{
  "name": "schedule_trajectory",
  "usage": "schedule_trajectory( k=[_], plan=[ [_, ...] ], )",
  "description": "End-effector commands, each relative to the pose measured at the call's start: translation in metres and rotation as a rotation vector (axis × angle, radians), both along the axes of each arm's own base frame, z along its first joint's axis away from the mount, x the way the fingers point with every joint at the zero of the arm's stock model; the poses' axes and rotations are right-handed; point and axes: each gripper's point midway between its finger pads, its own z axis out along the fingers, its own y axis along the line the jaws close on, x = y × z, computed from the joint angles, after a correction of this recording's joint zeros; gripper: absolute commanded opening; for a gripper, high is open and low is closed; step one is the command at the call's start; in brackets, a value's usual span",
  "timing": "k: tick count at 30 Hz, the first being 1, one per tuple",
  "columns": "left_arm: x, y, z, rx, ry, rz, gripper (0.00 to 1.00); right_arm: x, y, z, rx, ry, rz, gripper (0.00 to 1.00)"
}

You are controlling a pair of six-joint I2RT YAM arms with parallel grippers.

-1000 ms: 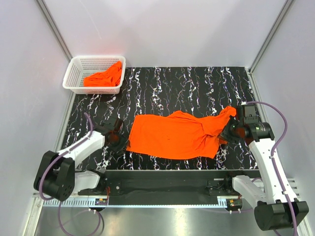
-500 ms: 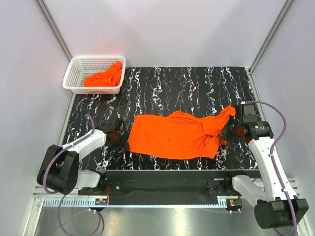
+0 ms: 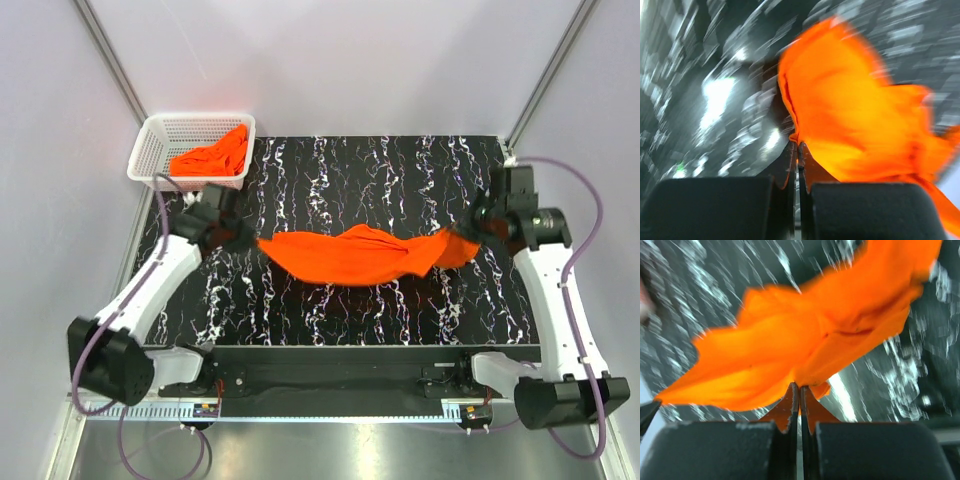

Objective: Fold and stack the t-shirts
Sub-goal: Flatten the tshirt out

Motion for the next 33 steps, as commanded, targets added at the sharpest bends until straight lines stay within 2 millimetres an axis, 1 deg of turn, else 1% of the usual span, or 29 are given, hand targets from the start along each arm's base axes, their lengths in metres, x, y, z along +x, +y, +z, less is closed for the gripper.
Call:
schedule_trajectory(
  k=[1,2,3,4,5,6,7,8,9,10,11,13,14,15,17,18,19,20,21,22,23,24,25,26,27,30,31,32,33],
  plan=[
    [0.029,0.018,0.104,0.079,-0.312,-0.009,0.0,0.042,-0.021,0.073,-0.048,-0.194,-0.086,0.0],
    [0.034,0.018,0.124,0.085,-0.363,-0.017,0.0,0.048,-0.023,0.088,-0.045,-0.222,-0.096,0.0],
    [0.039,0.019,0.146,0.088,-0.414,-0.015,0.0,0.055,-0.025,0.128,-0.038,-0.316,-0.105,0.0],
    [0.045,0.019,0.189,0.073,-0.514,-0.012,0.0,0.065,-0.027,0.137,-0.039,-0.323,-0.113,0.0],
    [0.048,0.02,0.207,0.086,-0.556,-0.023,0.0,0.07,-0.028,0.154,-0.042,-0.364,-0.119,0.0],
    [0.049,0.02,0.247,0.072,-0.648,-0.019,0.0,0.07,-0.029,0.191,-0.04,-0.454,-0.122,0.0],
    [0.049,0.021,0.265,0.072,-0.693,-0.022,0.0,0.075,-0.03,0.202,-0.051,-0.48,-0.122,0.0],
    [0.046,0.023,0.281,0.084,-0.735,-0.032,0.0,0.075,-0.031,0.217,-0.056,-0.52,-0.119,0.0],
    [0.043,0.025,0.298,0.085,-0.777,-0.031,0.0,0.068,-0.032,0.248,-0.06,-0.604,-0.119,0.0],
    [0.035,0.028,0.325,0.075,-0.84,-0.022,0.0,0.064,-0.035,0.26,-0.083,-0.642,-0.118,0.0],
    [0.025,0.032,0.341,0.077,-0.888,-0.023,0.0,0.054,-0.039,0.284,-0.095,-0.711,-0.132,0.0],
    [0.008,0.037,0.372,0.063,-0.971,-0.025,0.0,0.035,-0.048,0.31,-0.134,-0.792,-0.161,0.0],
    [-0.001,0.039,0.382,0.058,-1.002,-0.026,0.0,0.024,-0.049,0.322,-0.141,-0.83,-0.168,0.0],
    [-0.019,0.043,0.395,0.044,-1.047,-0.024,0.0,0.005,-0.05,0.342,-0.144,-0.897,-0.172,0.0],
    [-0.038,0.045,0.404,0.021,-1.088,-0.04,0.0,-0.021,-0.05,0.363,-0.149,-0.977,-0.165,0.0],
    [-0.056,0.049,0.41,0.007,-1.122,-0.04,0.0,-0.032,-0.049,0.369,-0.144,-1.005,-0.162,0.0],
    [-0.065,0.048,0.411,-0.006,-1.134,-0.055,0.0,-0.056,-0.047,0.38,-0.137,-1.062,-0.148,0.0],
    [-0.073,0.049,0.411,-0.02,-1.145,-0.058,0.0,-0.066,-0.045,0.381,-0.13,-1.076,-0.136,0.0],
    [-0.081,0.049,0.408,-0.03,-1.149,-0.066,0.0,-0.092,-0.043,0.387,-0.12,-1.124,-0.127,0.0],
    [-0.1,0.052,0.411,-0.048,-1.18,-0.074,0.0,-0.106,-0.035,0.388,-0.104,-1.145,-0.084,0.0],
    [-0.109,0.054,0.412,-0.061,-1.194,-0.078,0.0,-0.112,-0.032,0.382,-0.095,-1.139,-0.066,0.0],
    [-0.117,0.054,0.413,-0.066,-1.206,-0.086,0.0,-0.137,-0.029,0.382,-0.083,-1.173,-0.049,0.0],
    [-0.131,0.059,0.413,-0.066,-1.218,-0.082,0.0,-0.148,-0.024,0.38,-0.048,-1.18,-0.033,0.0],
    [-0.138,0.062,0.415,-0.059,-1.229,-0.085,0.0,-0.154,-0.022,0.375,-0.029,-1.171,-0.032,0.0],
    [-0.148,0.066,0.423,-0.056,-1.254,-0.081,0.0,-0.17,-0.021,0.375,-0.007,-1.196,-0.029,0.0],
    [-0.159,0.073,0.431,-0.041,-1.276,-0.067,0.0,-0.178,-0.016,0.373,0.065,-1.187,-0.035,0.0],
    [-0.158,0.074,0.432,-0.033,-1.277,-0.061,0.0,-0.176,-0.014,0.373,0.093,-1.179,-0.036,0.0],
    [-0.151,0.074,0.431,-0.022,-1.264,-0.058,0.0,-0.17,-0.013,0.37,0.097,-1.161,-0.033,0.0],
    [-0.143,0.072,0.425,-0.011,-1.242,-0.057,0.0,-0.158,-0.013,0.366,0.097,-1.131,-0.031,0.0]
  ],
)
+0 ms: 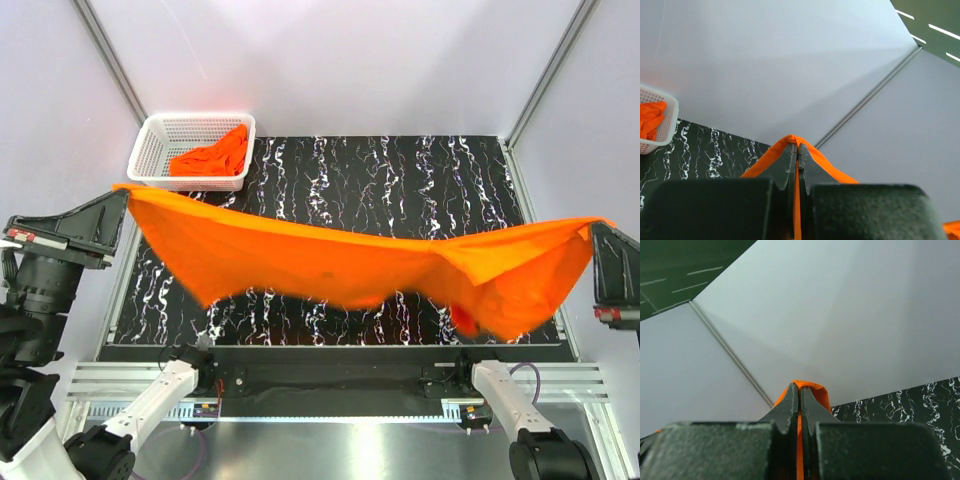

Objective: Fold and stack the t-shirts
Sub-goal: Flatten the tshirt out

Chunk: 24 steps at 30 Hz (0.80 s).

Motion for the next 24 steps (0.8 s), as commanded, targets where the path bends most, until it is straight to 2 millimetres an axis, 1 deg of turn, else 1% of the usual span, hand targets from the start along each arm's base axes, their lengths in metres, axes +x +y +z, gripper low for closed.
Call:
schedule_trajectory(
  k=[1,2,3,4,5,6,7,8,9,10,11,12,13,14,15,16,17,18,19,20,21,22,23,24],
  plan=[
    [0.03,-0.003,-0.014,0.056,0.069,0.035,0.0,0.07,0.007,-0.025,0.034,0.185,0.034,0.0],
    [0.04,-0.005,-0.022,0.063,0.1,0.041,0.0,0.086,0.005,-0.04,0.034,0.241,0.021,0.0],
    [0.059,-0.01,-0.042,0.076,0.167,0.051,0.0,0.099,0.004,-0.046,0.03,0.269,0.013,0.0],
    [0.07,-0.01,-0.052,0.071,0.199,0.068,0.0,0.11,0.002,-0.055,0.019,0.295,-0.001,0.0],
    [0.081,-0.012,-0.064,0.08,0.233,0.074,0.0,0.134,0.001,-0.081,0.016,0.374,-0.013,0.0],
    [0.102,-0.016,-0.092,0.103,0.308,0.086,0.0,0.144,0.001,-0.084,0.016,0.364,-0.015,0.0],
    [0.113,-0.015,-0.105,0.101,0.343,0.114,0.0,0.155,0.0,-0.094,0.017,0.382,-0.02,0.0],
    [0.123,-0.015,-0.117,0.106,0.376,0.132,0.0,0.177,0.001,-0.129,0.014,0.463,-0.018,0.0],
    [0.138,-0.018,-0.144,0.135,0.436,0.141,0.0,0.185,0.001,-0.14,0.017,0.475,-0.02,0.0],
    [0.154,-0.019,-0.154,0.148,0.445,0.163,0.0,0.199,0.0,-0.146,0.026,0.463,-0.028,0.0],
    [0.165,-0.02,-0.168,0.169,0.469,0.176,0.0,0.216,-0.001,-0.18,0.025,0.538,-0.04,0.0],
    [0.178,-0.022,-0.196,0.205,0.516,0.182,0.0,0.225,-0.002,-0.194,0.018,0.563,-0.043,0.0],
    [0.2,-0.024,-0.209,0.23,0.523,0.208,0.0,0.241,-0.001,-0.204,0.015,0.571,-0.044,0.0],
    [0.212,-0.024,-0.223,0.247,0.545,0.223,0.0,0.254,-0.006,-0.228,0.006,0.625,-0.073,0.0],
    [0.227,-0.026,-0.236,0.26,0.541,0.23,0.0,0.273,-0.007,-0.239,-0.004,0.637,-0.077,0.0],
    [0.24,-0.029,-0.25,0.282,0.555,0.231,0.0,0.283,-0.009,-0.25,-0.023,0.659,-0.09,0.0],
    [0.259,-0.033,-0.276,0.332,0.604,0.231,0.0,0.294,-0.01,-0.262,-0.04,0.683,-0.097,0.0],
    [0.273,-0.034,-0.289,0.341,0.624,0.237,0.0,0.316,-0.011,-0.279,-0.05,0.718,-0.104,0.0],
    [0.284,-0.031,-0.299,0.356,0.651,0.245,0.0,0.328,-0.015,-0.287,-0.08,0.733,-0.125,0.0],
    [0.302,-0.033,-0.332,0.393,0.729,0.242,0.0,0.34,-0.016,-0.294,-0.095,0.742,-0.127,0.0],
    [0.315,-0.032,-0.33,0.398,0.728,0.248,0.0,0.363,-0.018,-0.316,-0.123,0.788,-0.132,0.0],
    [0.326,-0.028,-0.338,0.417,0.747,0.256,0.0,0.374,-0.017,-0.325,-0.14,0.808,-0.128,0.0],
    [0.344,-0.029,-0.355,0.431,0.787,0.255,0.0,0.387,-0.017,-0.326,-0.15,0.809,-0.123,0.0],
    [0.353,-0.024,-0.361,0.427,0.803,0.251,0.0,0.405,-0.016,-0.353,-0.17,0.866,-0.113,0.0]
  ],
)
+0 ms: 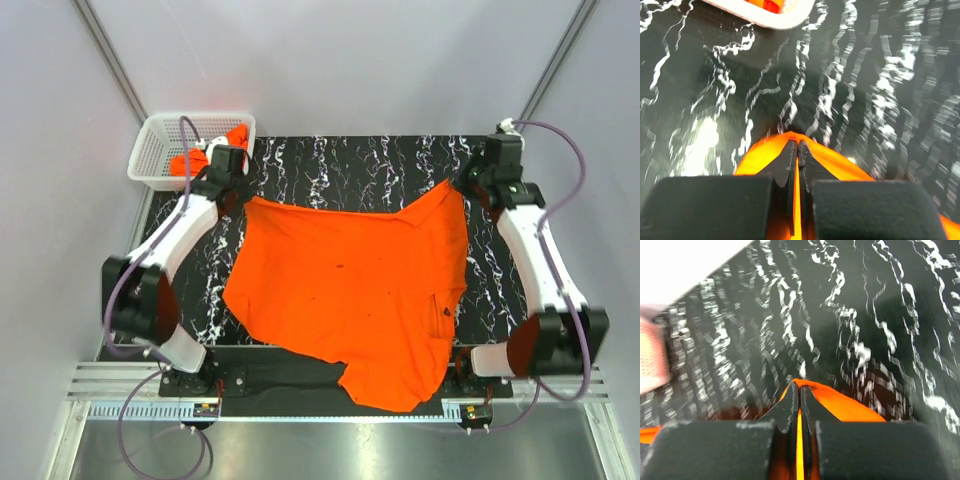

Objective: Fold and stack the t-shirts
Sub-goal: Flatten the tshirt out, then fold the tshirt

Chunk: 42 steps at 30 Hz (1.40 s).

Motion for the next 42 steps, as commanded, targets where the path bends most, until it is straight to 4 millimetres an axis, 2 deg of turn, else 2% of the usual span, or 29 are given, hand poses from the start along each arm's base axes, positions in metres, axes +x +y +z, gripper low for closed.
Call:
schedule_trajectory(
  k=[1,2,3,4,5,6,8,9,13,16,20,21,25,28,30,31,33,34,35,36,37,38,39,42],
  plan=[
    [0.06,0.013,0.024,0.013,-0.129,0.028,0.0,0.063,-0.009,0.013,-0.083,-0.104,0.005,0.0],
    [0.071,0.014,0.027,0.006,-0.137,0.03,0.0,0.072,-0.009,0.005,-0.083,-0.086,0.009,0.0],
    [0.08,0.012,0.008,0.004,-0.098,0.018,0.0,0.086,-0.007,-0.018,-0.073,-0.038,0.023,0.0],
    [0.087,0.015,0.004,0.012,-0.093,0.014,0.0,0.097,-0.006,-0.013,-0.066,-0.05,0.027,0.0],
    [0.095,0.015,0.008,0.014,-0.104,0.007,0.0,0.103,-0.003,-0.02,-0.057,-0.035,0.037,0.0],
    [0.101,0.011,-0.008,0.011,-0.072,-0.007,0.0,0.111,0.004,-0.034,-0.028,-0.008,0.063,0.0],
    [0.11,0.012,-0.011,-0.003,-0.069,-0.017,0.0,0.121,0.009,-0.036,-0.011,-0.007,0.085,0.0],
    [0.112,0.008,-0.014,-0.011,-0.063,-0.033,0.0,0.124,0.013,-0.046,-0.001,0.014,0.101,0.0],
    [0.117,0.005,-0.032,-0.015,-0.026,-0.059,0.0,0.123,0.012,-0.059,0.007,0.053,0.095,0.0],
    [0.111,0.005,-0.039,-0.035,-0.005,-0.05,0.0,0.118,0.008,-0.062,-0.02,0.063,0.095,0.0],
    [0.111,0.005,-0.04,-0.05,-0.002,-0.049,0.0,0.12,0.001,-0.063,-0.04,0.064,0.084,0.0],
    [0.11,0.006,-0.04,-0.054,0.003,-0.05,0.0,0.122,-0.012,-0.063,-0.033,0.066,0.064,0.0],
    [0.111,0.007,-0.037,-0.057,0.0,-0.053,0.0,0.132,-0.008,-0.059,-0.009,0.057,0.083,0.0],
    [0.105,0.008,-0.038,-0.057,0.009,-0.059,0.0,0.127,-0.003,-0.066,0.025,0.103,0.094,0.0],
    [0.102,0.007,-0.036,-0.054,0.012,-0.076,0.0,0.116,-0.002,-0.071,0.052,0.147,0.074,0.0],
    [0.099,0.007,-0.039,-0.052,0.023,-0.08,0.0,0.108,0.0,-0.079,0.068,0.178,0.074,0.0],
    [0.092,0.005,-0.044,-0.058,0.052,-0.096,0.0,0.093,0.008,-0.076,0.123,0.197,0.08,0.0],
    [0.09,0.005,-0.047,-0.06,0.063,-0.102,0.0,0.081,0.012,-0.088,0.146,0.236,0.08,0.0],
    [0.085,0.005,-0.05,-0.059,0.086,-0.105,0.0,0.071,0.017,-0.081,0.184,0.236,0.08,0.0],
    [0.081,0.005,-0.053,-0.059,0.102,-0.108,0.0,0.062,0.02,-0.083,0.207,0.249,0.083,0.0],
    [0.077,0.006,-0.055,-0.058,0.114,-0.108,0.0,0.05,0.023,-0.093,0.226,0.284,0.083,0.0],
    [0.073,0.007,-0.056,-0.056,0.129,-0.106,0.0,0.04,0.026,-0.085,0.245,0.285,0.087,0.0],
    [0.07,0.008,-0.057,-0.052,0.139,-0.109,0.0,0.031,0.027,-0.09,0.249,0.309,0.084,0.0],
    [0.059,0.01,-0.055,-0.043,0.154,-0.116,0.0,0.01,0.026,-0.081,0.243,0.325,0.076,0.0]
  ],
)
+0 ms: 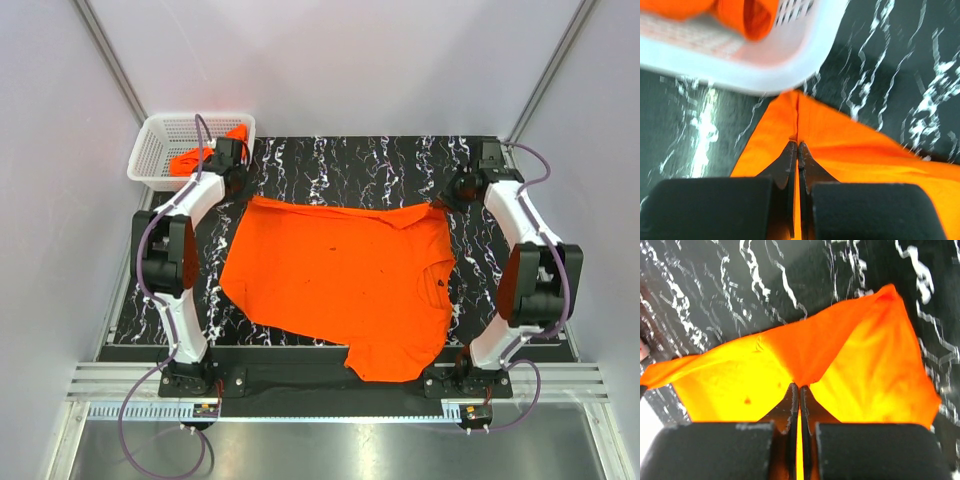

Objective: Fold and stack the t-shirts
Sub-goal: Fold the tshirt

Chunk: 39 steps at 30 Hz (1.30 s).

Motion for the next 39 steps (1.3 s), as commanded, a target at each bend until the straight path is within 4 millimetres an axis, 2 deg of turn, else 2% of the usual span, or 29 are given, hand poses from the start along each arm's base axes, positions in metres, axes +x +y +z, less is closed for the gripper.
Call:
schedule_trajectory(
  k=[1,2,5,6,8,9,11,12,18,32,39],
  plan=[
    [-0.013,0.004,0.029,0.001,-0.032,-0.026,0.0,-0.022,0.006,0.041,0.036,-0.048,-0.004,0.0],
    [-0.018,0.006,0.031,0.007,-0.024,-0.025,0.0,-0.029,0.007,0.046,0.038,-0.043,-0.001,0.0],
    [-0.027,0.009,0.034,0.019,-0.004,-0.025,0.0,-0.047,0.016,0.044,0.086,-0.007,0.018,0.0],
    [-0.03,0.011,0.033,0.026,0.005,-0.019,0.0,-0.055,0.019,0.035,0.099,0.024,0.02,0.0],
    [-0.035,0.013,0.03,0.036,0.025,-0.019,0.0,-0.066,0.021,0.035,0.122,0.034,0.013,0.0],
    [-0.037,0.014,0.03,0.042,0.033,-0.023,0.0,-0.076,0.022,0.025,0.128,0.06,0.011,0.0],
    [-0.041,0.017,0.027,0.053,0.052,-0.023,0.0,-0.086,0.025,0.026,0.139,0.06,0.015,0.0],
    [-0.042,0.018,0.025,0.059,0.061,-0.024,0.0,-0.094,0.026,0.019,0.141,0.08,0.015,0.0],
    [-0.056,0.022,0.011,0.069,0.117,-0.022,0.0,-0.121,0.026,0.009,0.144,0.112,0.014,0.0],
    [-0.072,0.032,-0.007,0.109,0.193,-0.032,0.0,-0.144,0.016,0.008,0.067,0.136,0.034,0.0],
    [-0.078,0.034,-0.026,0.124,0.245,-0.03,0.0,-0.157,0.012,-0.013,0.038,0.203,0.032,0.0]
  ],
)
